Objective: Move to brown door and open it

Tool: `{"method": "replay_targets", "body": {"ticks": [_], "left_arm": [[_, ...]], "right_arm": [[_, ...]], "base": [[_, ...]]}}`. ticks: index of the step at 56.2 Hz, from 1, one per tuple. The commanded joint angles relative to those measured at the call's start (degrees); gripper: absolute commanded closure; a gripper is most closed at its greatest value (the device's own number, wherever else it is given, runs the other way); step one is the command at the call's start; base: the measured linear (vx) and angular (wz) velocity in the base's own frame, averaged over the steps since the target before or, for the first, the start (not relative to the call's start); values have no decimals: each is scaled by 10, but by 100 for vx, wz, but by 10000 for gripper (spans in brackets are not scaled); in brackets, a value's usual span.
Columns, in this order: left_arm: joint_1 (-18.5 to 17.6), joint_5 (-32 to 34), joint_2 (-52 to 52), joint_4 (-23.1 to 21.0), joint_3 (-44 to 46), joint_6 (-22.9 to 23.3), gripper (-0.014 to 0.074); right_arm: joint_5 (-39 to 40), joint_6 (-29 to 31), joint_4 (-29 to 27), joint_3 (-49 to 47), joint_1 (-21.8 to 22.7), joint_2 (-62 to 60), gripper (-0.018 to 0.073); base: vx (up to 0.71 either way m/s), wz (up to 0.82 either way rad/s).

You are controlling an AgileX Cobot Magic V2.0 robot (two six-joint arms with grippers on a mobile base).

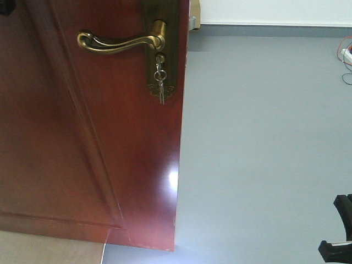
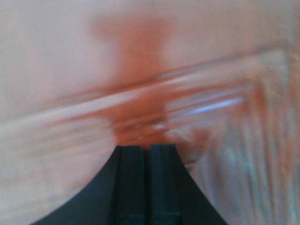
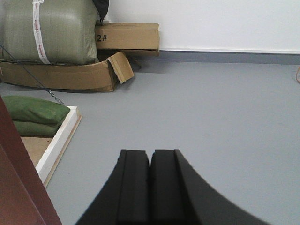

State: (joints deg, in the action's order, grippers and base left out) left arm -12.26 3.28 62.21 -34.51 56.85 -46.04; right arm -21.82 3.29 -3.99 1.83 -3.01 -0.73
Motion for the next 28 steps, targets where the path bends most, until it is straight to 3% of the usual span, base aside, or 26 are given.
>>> {"method": "replay_targets", "body": {"ticks": [1,6,9,13,20,28], "left_arm": [[-2,31,-8,147,19,170,600],[-2,31,-8,257,19,283,600],[-2,31,-8,335,19,374,600],[-2,31,-8,388,19,439,600],[-2,32,-8,440,19,489,600],[-2,28,-8,439,11,505,600]], "right_arm": [[44,5,2,2,-1,-3,559],[44,5,2,2,-1,-3,559],[44,5,2,2,-1,-3,559],[44,5,2,2,-1,-3,559],[44,5,2,2,-1,-3,559],[44,5,2,2,-1,-3,559]], "base": [[0,0],[0,0],[0,0],[0,0],[0,0],[0,0]]}}
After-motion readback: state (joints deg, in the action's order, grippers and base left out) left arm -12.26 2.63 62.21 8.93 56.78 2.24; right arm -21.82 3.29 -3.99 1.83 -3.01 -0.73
